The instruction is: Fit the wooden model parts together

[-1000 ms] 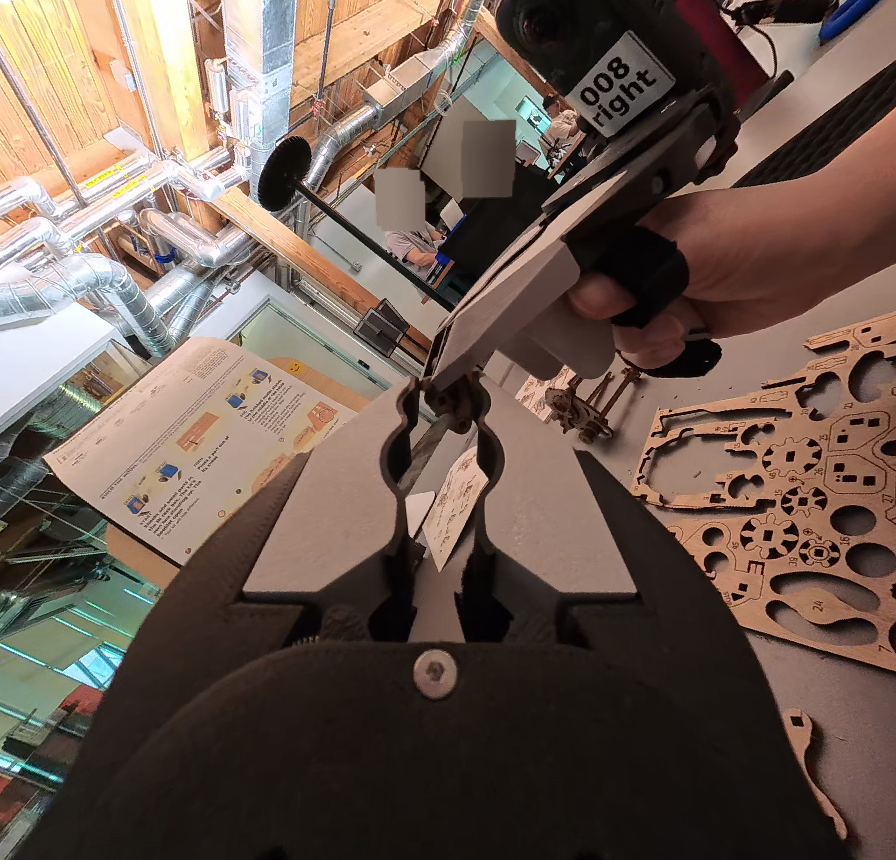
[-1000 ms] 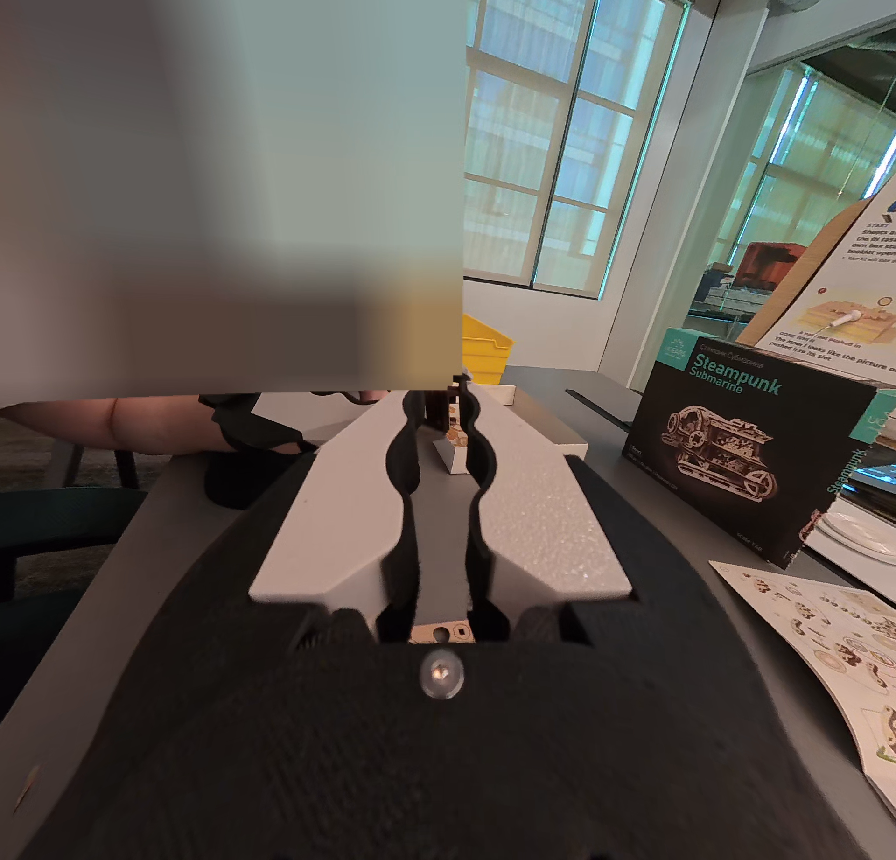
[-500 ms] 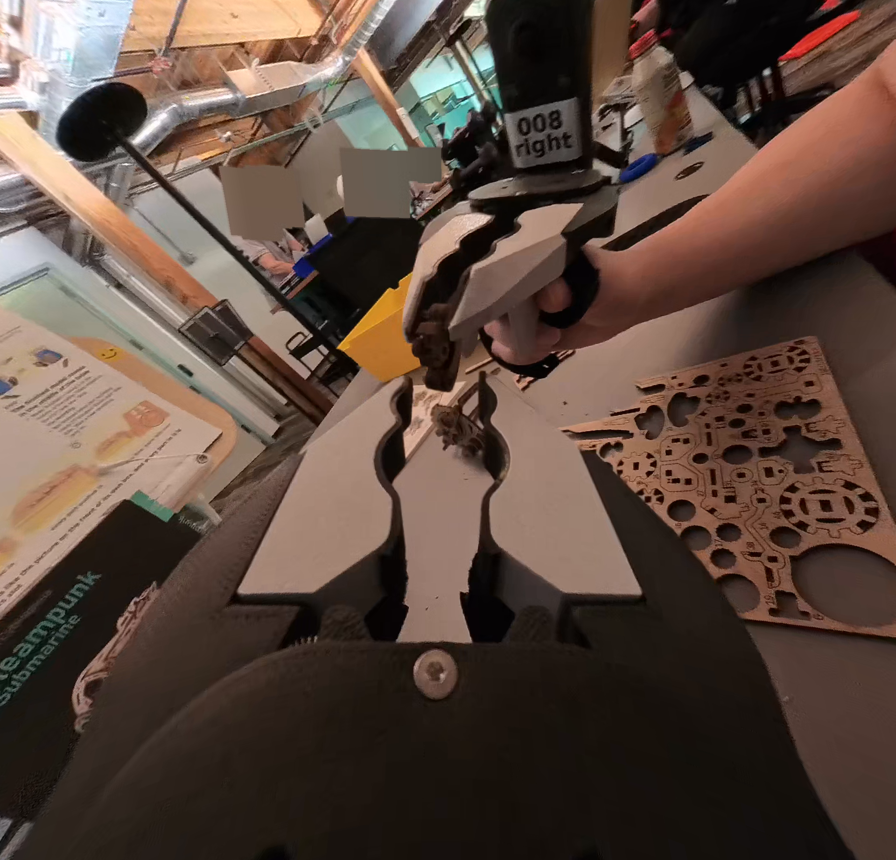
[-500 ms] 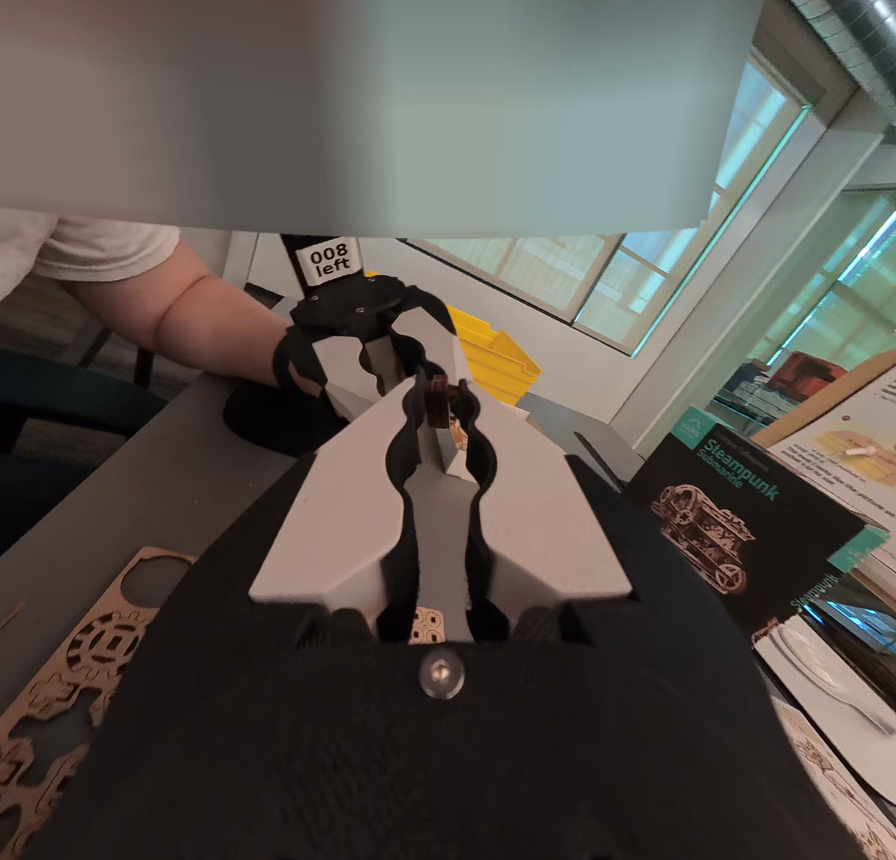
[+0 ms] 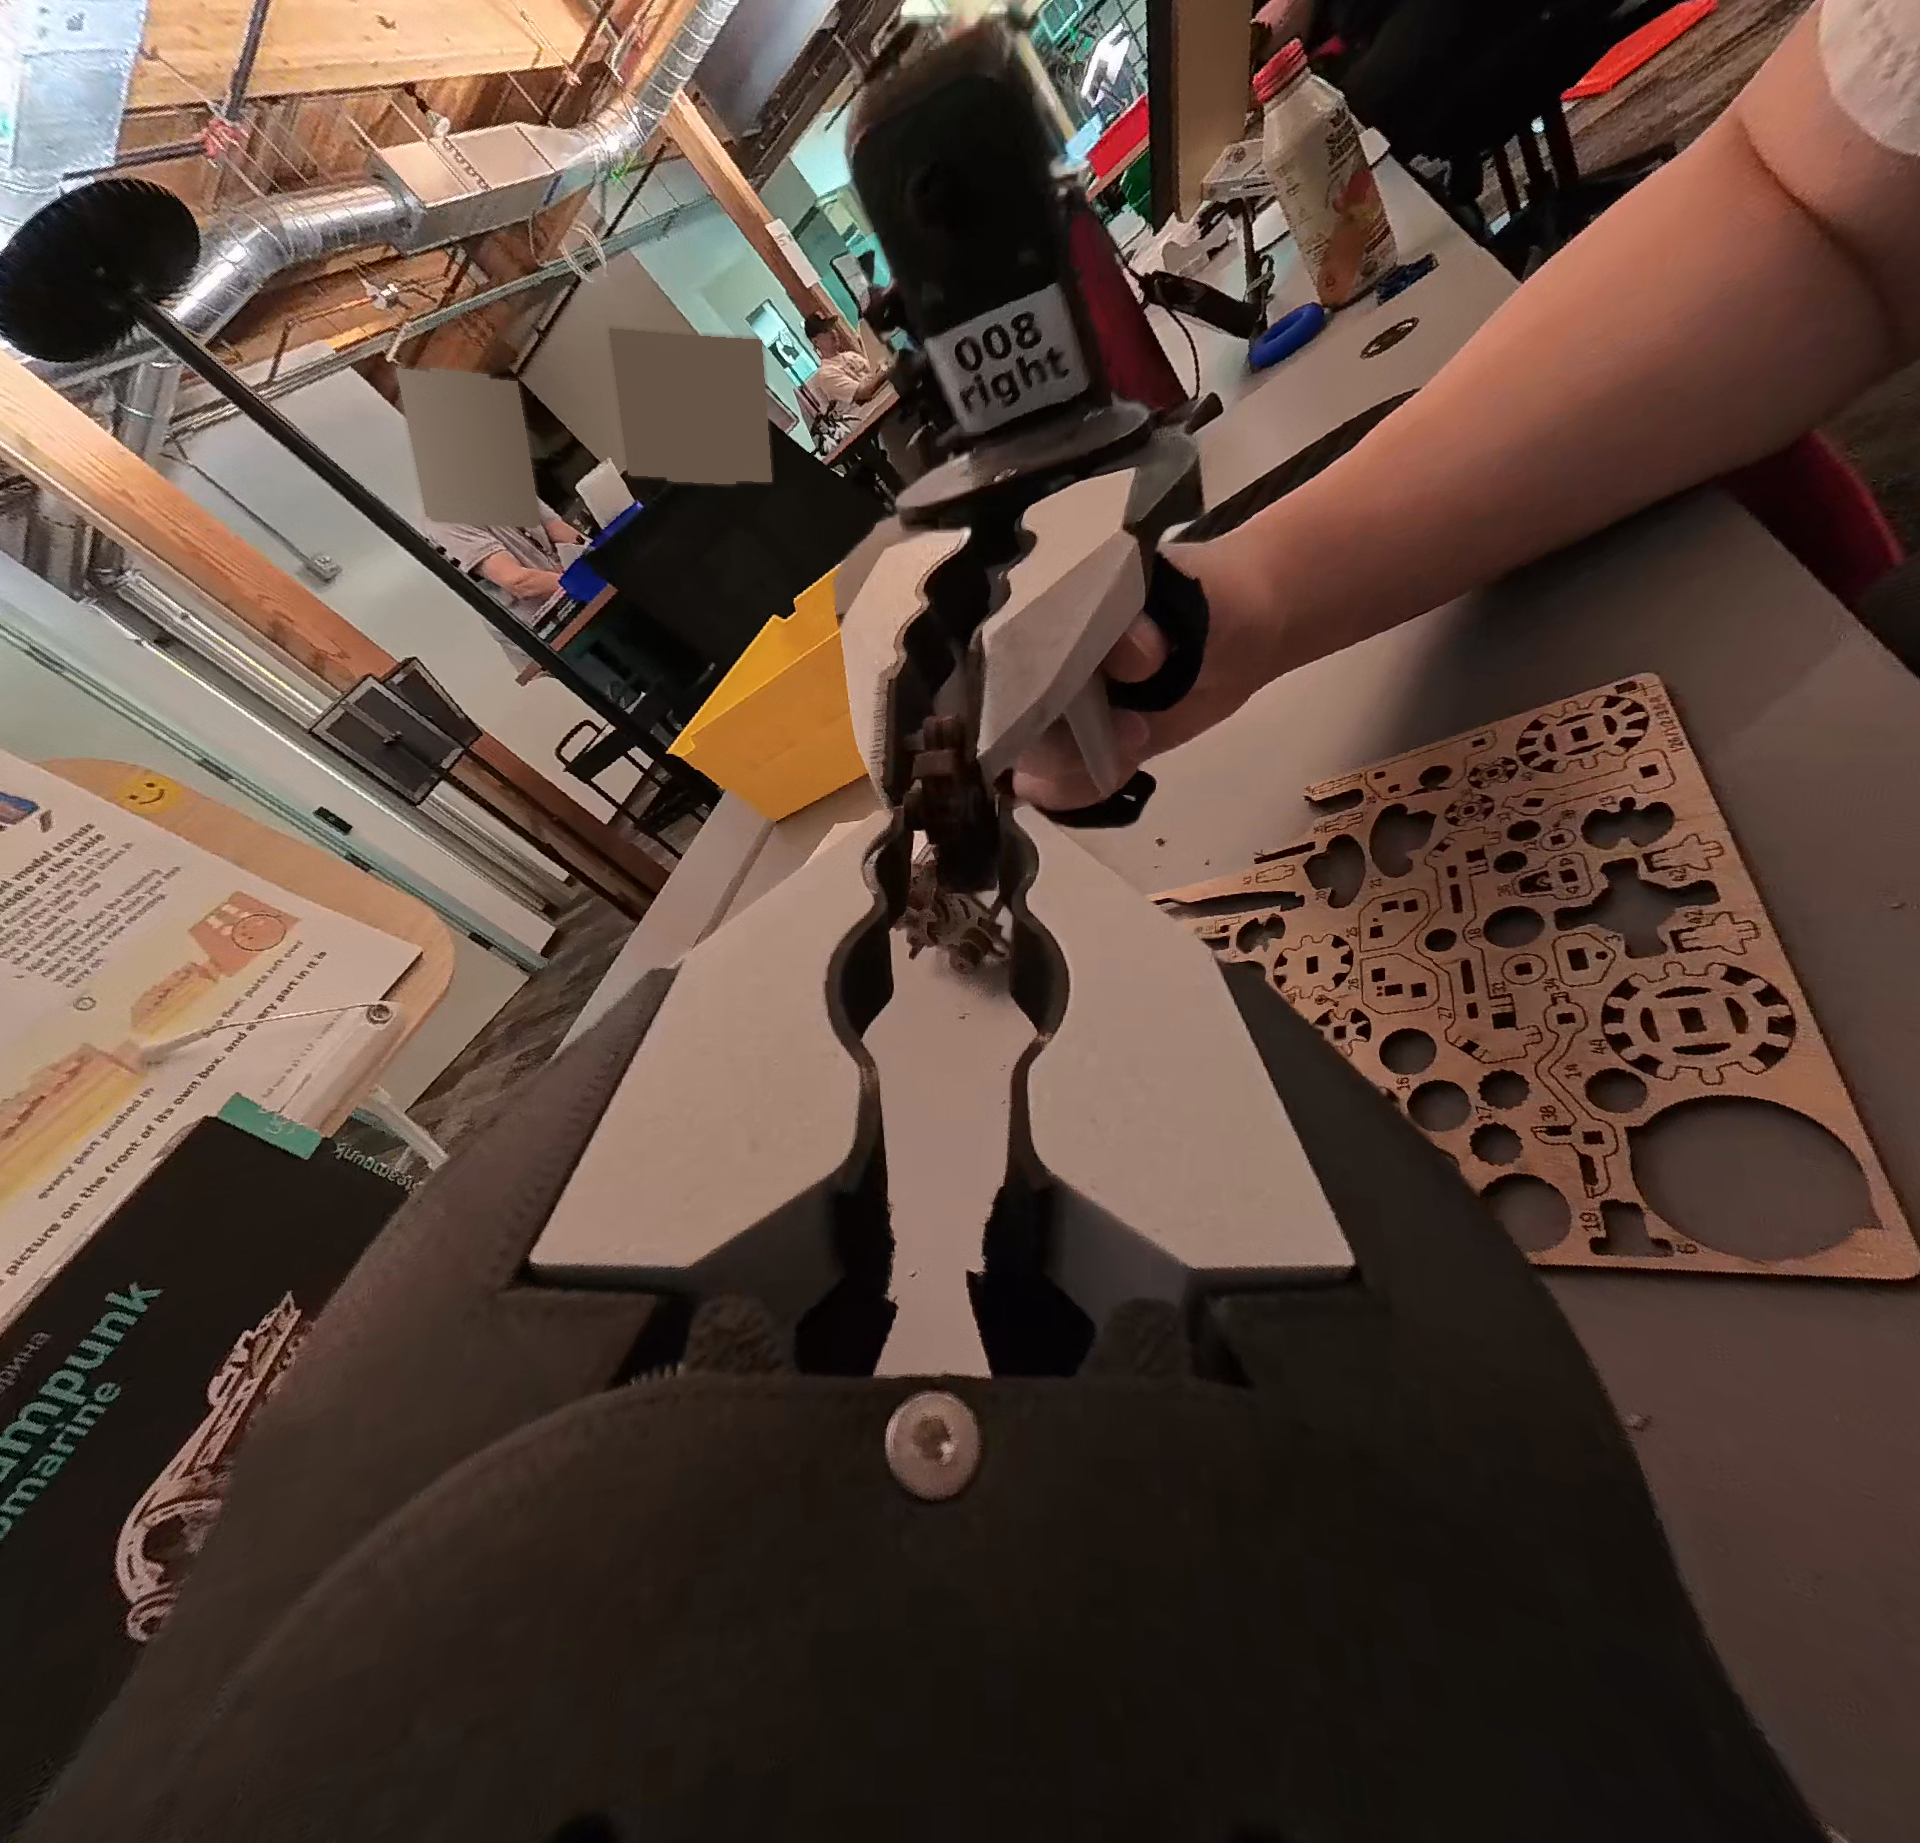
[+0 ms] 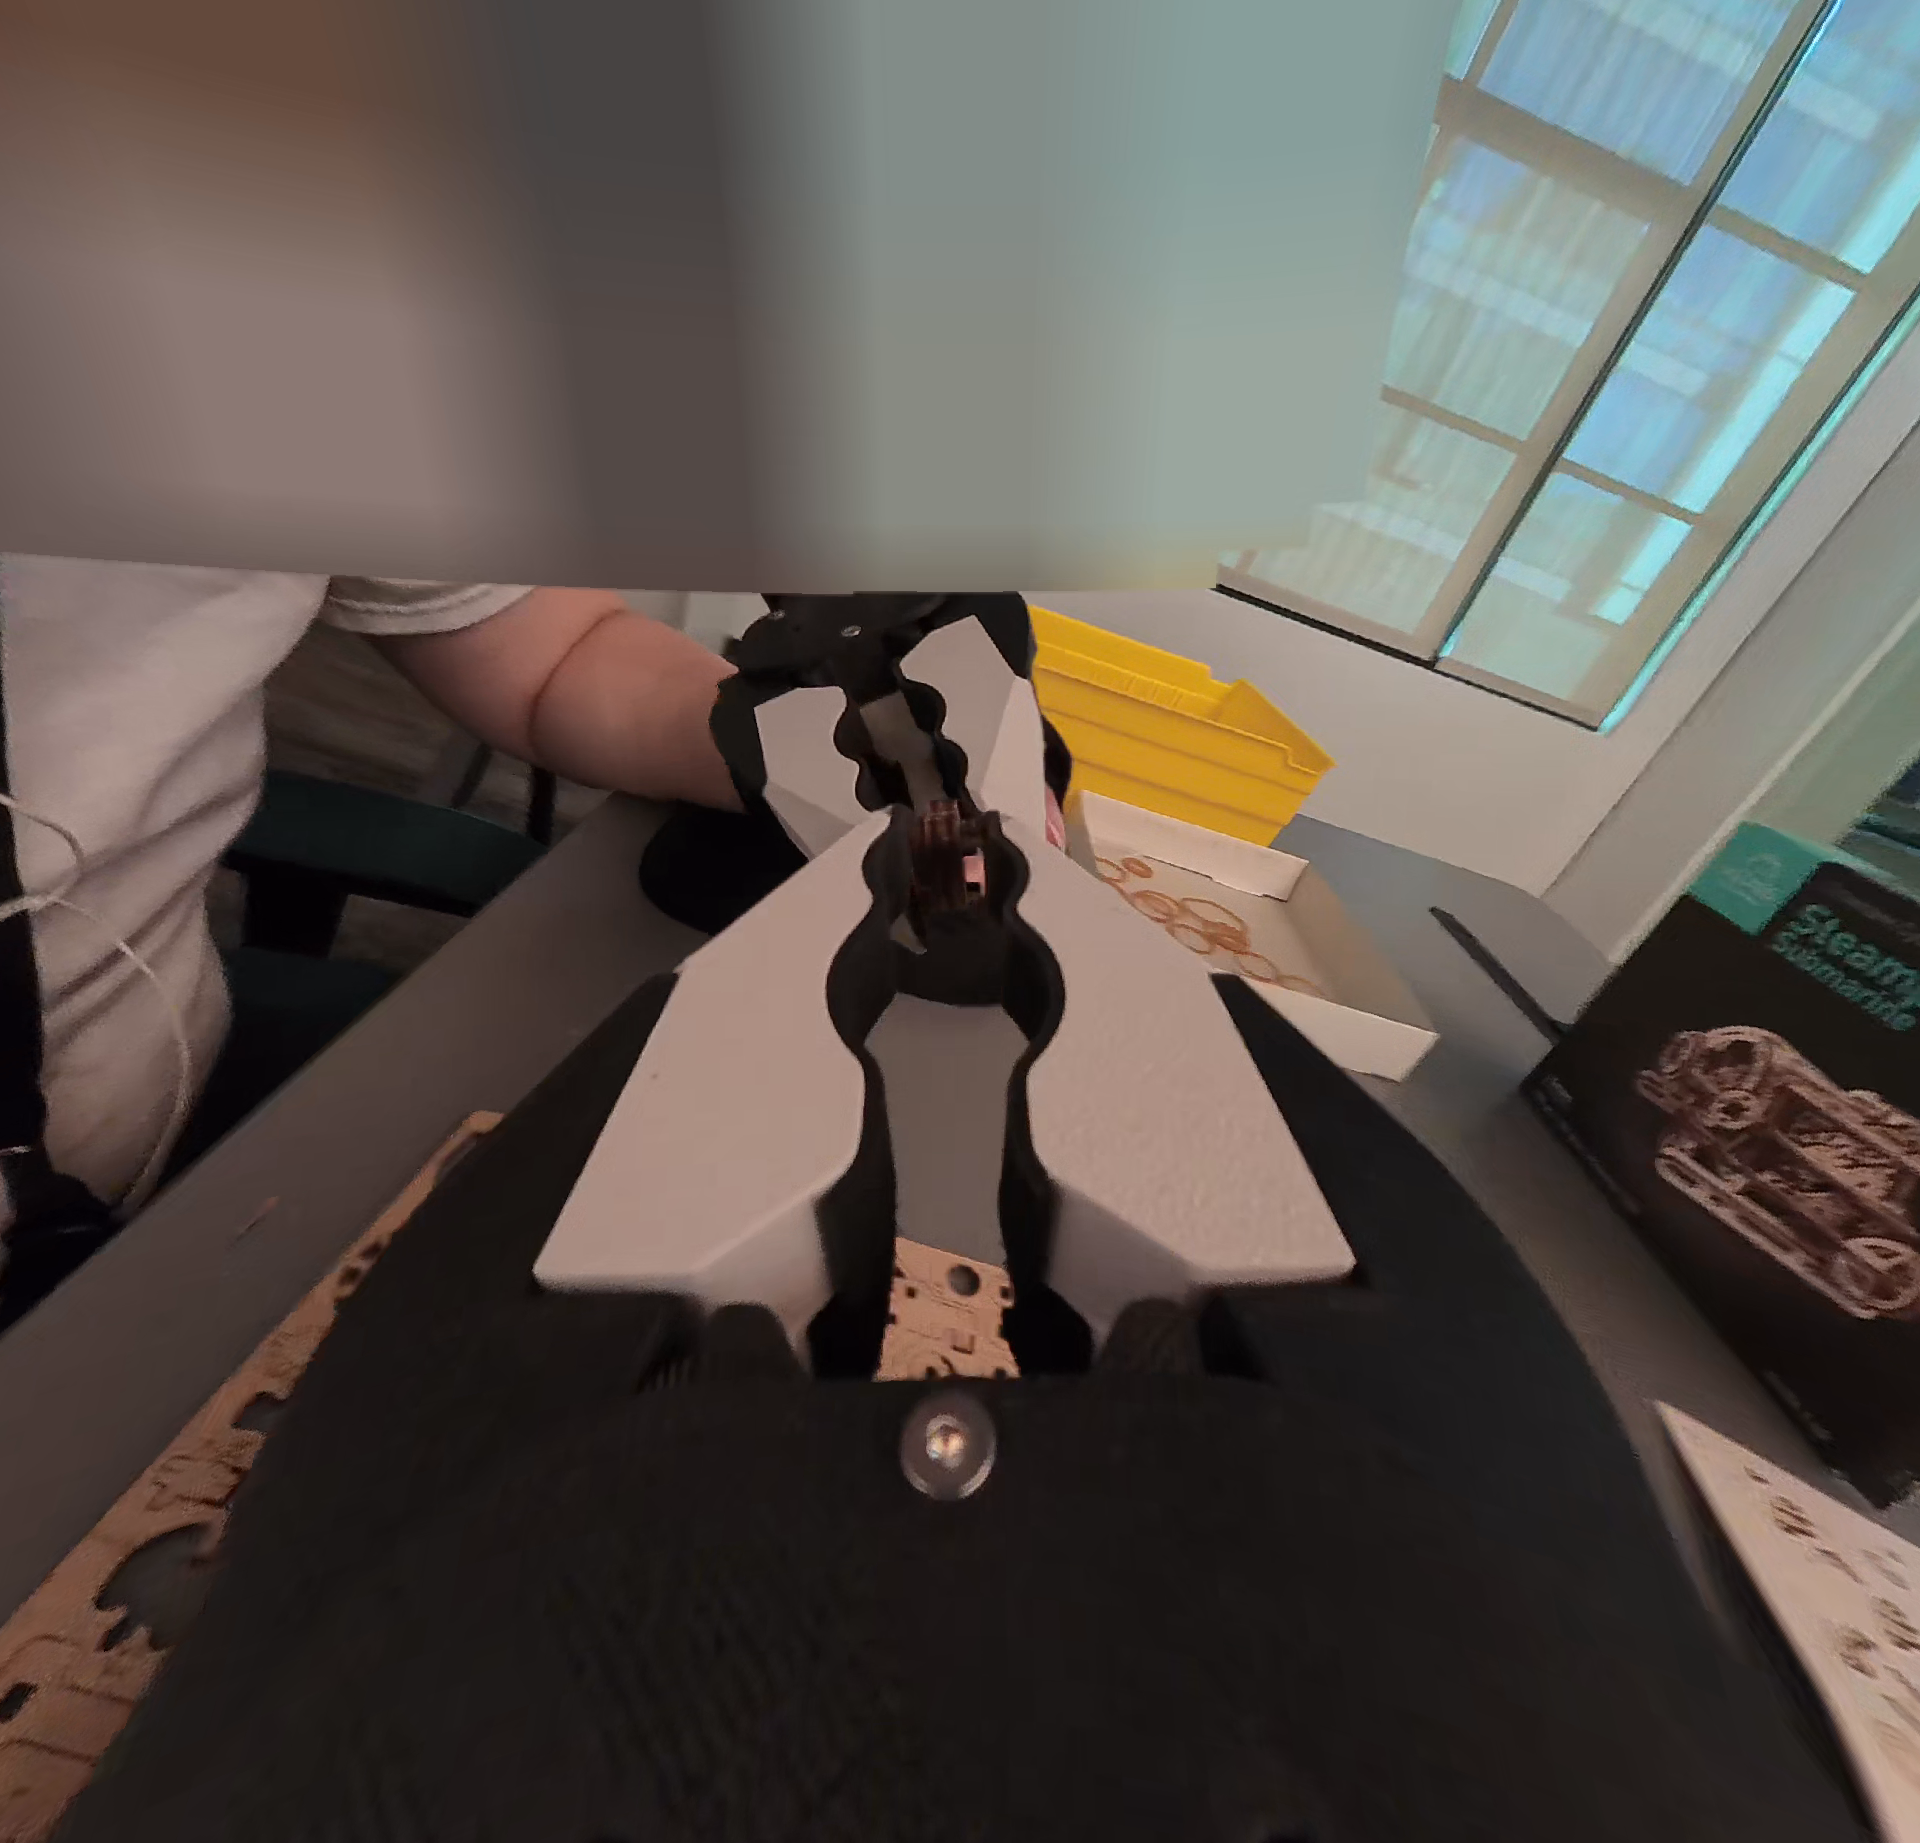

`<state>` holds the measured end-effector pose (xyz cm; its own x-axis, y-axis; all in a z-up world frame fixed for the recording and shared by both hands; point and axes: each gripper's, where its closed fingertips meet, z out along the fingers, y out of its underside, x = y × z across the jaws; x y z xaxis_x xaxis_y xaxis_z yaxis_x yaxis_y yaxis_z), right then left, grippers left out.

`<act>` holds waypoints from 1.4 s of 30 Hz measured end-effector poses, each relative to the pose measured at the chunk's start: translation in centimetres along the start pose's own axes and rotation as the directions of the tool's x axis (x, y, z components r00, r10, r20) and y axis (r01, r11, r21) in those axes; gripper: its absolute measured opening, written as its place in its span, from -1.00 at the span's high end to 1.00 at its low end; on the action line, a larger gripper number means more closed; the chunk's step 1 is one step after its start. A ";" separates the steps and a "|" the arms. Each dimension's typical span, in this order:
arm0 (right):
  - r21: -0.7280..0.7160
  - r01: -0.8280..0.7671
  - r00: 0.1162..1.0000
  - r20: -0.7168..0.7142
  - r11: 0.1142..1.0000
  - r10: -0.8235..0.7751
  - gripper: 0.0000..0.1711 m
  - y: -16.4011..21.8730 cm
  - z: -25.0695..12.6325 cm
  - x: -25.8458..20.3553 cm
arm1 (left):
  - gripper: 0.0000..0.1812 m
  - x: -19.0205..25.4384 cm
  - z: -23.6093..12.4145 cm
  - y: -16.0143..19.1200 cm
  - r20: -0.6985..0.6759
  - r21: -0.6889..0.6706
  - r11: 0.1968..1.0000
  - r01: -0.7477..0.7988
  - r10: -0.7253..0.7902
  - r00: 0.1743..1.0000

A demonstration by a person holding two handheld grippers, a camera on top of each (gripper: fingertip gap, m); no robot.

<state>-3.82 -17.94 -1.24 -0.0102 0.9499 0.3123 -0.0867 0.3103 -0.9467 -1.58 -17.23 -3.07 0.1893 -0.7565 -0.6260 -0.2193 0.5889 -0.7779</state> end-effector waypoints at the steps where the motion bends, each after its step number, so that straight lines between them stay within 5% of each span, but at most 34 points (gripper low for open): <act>1: 0.023 -0.043 0.999 0.022 0.999 0.043 0.87 -0.2 -0.1 -0.1 | 0.84 0.0 0.0 -0.2 0.001 0.009 1.000 -0.001 0.001 1.000; 6: 0.096 -0.178 0.981 0.096 0.979 0.169 0.87 -0.4 -0.3 -0.1 | 0.83 0.2 -0.1 -0.5 -0.002 0.015 1.000 -0.007 0.007 1.000; 22: -0.009 0.091 0.994 0.059 0.996 -0.090 0.86 -0.7 -0.1 -1.3 | 0.89 1.1 -0.3 -1.0 -0.103 0.066 0.992 0.107 -0.099 0.990; 42: 0.025 -0.019 1.000 0.014 1.000 0.019 0.86 -1.5 0.5 -1.0 | 0.89 0.7 -1.0 -1.9 -0.167 0.134 0.961 0.240 -0.217 0.962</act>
<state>-4.20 -19.41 -0.09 -0.0257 0.9549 0.2957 -0.1109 0.2912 -0.9502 -1.95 -19.13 -1.99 0.0702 -0.9029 -0.4242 -0.0373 0.4226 -0.9056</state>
